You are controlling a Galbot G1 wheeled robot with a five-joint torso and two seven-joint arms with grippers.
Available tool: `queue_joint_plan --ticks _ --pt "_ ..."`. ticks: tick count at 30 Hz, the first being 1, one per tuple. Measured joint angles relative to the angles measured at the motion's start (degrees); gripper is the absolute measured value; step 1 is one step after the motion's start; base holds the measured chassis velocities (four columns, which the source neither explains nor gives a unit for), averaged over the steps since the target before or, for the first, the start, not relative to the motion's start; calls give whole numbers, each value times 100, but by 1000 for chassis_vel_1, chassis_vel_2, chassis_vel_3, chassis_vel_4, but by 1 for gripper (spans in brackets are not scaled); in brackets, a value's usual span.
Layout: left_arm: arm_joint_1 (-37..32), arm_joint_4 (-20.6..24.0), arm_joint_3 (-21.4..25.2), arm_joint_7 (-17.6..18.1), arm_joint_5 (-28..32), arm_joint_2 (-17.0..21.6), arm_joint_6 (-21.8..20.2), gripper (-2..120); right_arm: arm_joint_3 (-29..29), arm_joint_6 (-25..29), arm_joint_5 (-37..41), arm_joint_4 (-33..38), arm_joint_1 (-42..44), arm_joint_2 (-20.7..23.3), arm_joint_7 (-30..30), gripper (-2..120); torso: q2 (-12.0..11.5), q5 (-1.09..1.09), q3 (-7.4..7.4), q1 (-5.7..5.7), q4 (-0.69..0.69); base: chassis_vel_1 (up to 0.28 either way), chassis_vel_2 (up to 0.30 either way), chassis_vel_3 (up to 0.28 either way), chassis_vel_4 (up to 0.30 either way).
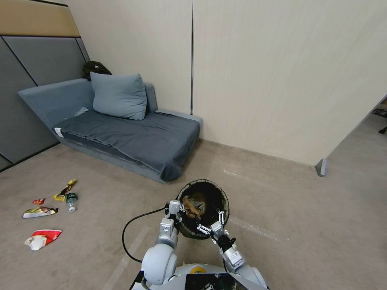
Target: Pick up the trash bin, then pick up the garbage from the floor and place it into the trash bin.
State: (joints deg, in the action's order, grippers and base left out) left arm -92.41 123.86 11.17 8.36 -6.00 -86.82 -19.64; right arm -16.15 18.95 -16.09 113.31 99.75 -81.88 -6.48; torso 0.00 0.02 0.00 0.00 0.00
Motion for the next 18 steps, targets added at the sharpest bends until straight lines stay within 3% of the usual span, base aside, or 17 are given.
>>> queue_joint_plan --ticks 11,18 --pt "0 -19 84 6 -13 -6 -2 1 2 87 -173 753 198 -28 304 100 0 -2 0 0 0 0 0 0 0" --pt "-1 -24 118 69 -4 -18 0 1 -374 40 -238 1462 209 -245 634 100 0 -3 0 0 0 0 0 0 0"
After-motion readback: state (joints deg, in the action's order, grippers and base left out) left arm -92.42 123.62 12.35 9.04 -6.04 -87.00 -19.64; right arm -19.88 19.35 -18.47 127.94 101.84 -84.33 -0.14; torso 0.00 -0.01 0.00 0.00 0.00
